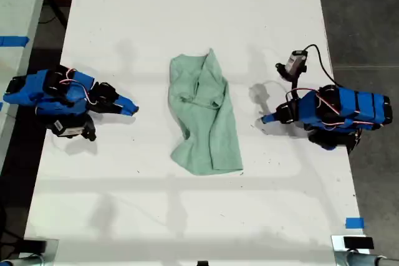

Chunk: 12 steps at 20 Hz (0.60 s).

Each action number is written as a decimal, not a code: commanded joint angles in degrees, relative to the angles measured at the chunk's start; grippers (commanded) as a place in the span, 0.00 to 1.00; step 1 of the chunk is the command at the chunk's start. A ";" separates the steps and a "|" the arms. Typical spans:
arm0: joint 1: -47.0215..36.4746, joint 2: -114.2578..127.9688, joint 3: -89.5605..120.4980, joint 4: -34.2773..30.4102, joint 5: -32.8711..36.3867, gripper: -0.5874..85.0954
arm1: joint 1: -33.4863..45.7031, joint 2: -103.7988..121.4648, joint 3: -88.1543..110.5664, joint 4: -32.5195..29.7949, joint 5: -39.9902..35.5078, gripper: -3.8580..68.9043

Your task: Fold t shirt

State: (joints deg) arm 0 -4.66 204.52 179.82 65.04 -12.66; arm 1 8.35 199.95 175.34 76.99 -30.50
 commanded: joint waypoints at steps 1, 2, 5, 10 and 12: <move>-5.71 0.97 3.69 -1.76 5.45 0.03 | -0.26 0.35 2.37 0.09 0.62 0.08; -6.06 0.70 4.13 -1.93 5.89 0.01 | -0.26 0.35 2.37 0.09 0.62 0.08; -7.82 0.79 3.78 -1.85 5.80 0.02 | -0.35 0.35 2.37 0.09 0.70 0.08; -7.56 0.79 4.22 -1.93 6.15 0.06 | -0.35 0.35 2.37 0.09 0.70 0.08; -9.58 0.79 4.48 -2.02 6.24 0.01 | -0.35 0.35 2.37 0.18 0.70 0.08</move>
State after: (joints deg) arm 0 -12.74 205.05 183.25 64.25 -6.68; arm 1 8.35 199.95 175.34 76.99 -30.32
